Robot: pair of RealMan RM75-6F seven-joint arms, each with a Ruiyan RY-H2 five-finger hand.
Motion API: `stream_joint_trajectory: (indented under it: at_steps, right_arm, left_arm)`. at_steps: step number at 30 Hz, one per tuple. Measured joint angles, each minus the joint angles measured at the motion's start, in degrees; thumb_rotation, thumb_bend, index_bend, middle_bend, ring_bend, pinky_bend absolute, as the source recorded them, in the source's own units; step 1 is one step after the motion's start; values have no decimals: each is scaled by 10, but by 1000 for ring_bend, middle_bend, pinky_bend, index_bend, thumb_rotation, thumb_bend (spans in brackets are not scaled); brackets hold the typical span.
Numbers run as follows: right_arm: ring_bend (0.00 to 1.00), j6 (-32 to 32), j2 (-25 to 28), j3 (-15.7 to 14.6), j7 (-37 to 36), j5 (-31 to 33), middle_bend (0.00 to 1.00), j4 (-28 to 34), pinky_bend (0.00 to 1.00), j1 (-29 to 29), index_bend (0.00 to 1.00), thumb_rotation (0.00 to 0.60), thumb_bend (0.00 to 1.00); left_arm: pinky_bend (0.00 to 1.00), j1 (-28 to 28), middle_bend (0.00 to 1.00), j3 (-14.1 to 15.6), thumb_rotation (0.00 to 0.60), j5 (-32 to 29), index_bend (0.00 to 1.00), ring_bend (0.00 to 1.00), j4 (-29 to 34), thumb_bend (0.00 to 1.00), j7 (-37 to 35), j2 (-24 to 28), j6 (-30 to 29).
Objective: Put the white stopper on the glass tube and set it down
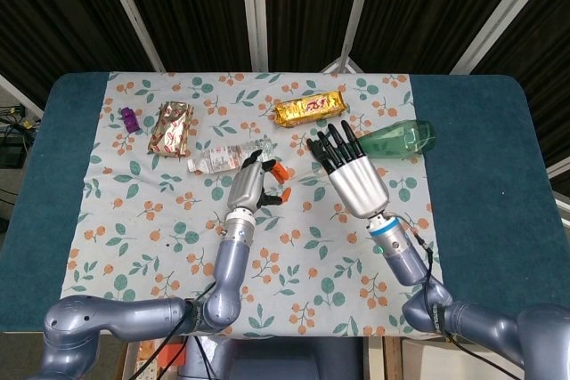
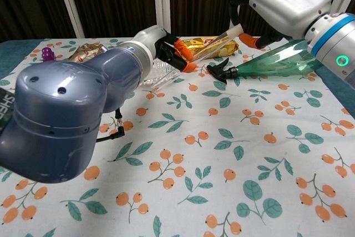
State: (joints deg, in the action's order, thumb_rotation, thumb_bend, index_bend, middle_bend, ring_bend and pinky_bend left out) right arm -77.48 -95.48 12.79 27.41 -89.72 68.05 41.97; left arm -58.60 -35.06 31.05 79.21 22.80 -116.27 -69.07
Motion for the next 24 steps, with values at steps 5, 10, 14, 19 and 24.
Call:
stream_joint_trajectory:
  at_steps: [5, 10, 14, 19, 24]
  right_arm:
    - [40, -1, 0, -1, -1, 1, 186, -1, 0, -1, 654, 600, 409]
    - [41, -1, -1, -1, -3, 2, 186, 0, 0, -2, 654, 600, 409]
    - [40, -2, -1, -2, -4, 1, 186, 1, 0, -2, 654, 600, 410]
    - [41, -2, -1, -2, -6, 2, 186, 3, 0, -2, 654, 600, 410]
    - [21, -2, 1, -2, -7, 2, 142, 3, 0, -3, 434, 600, 410]
  left_arm:
    - [0, -1, 502, -2, 600, 0, 606, 47, 5, 608, 1, 0, -1]
    - [0, -1, 502, -1, 600, -1, 606, 47, 12, 608, 4, -1, -5]
    - [0, -2, 502, -2, 600, -1, 606, 47, 12, 608, 6, -2, -6]
    - [0, -5, 502, -4, 600, 0, 606, 47, 11, 608, 7, -3, -6]
    - [0, -8, 502, -5, 600, 0, 606, 47, 7, 608, 7, -7, -6]
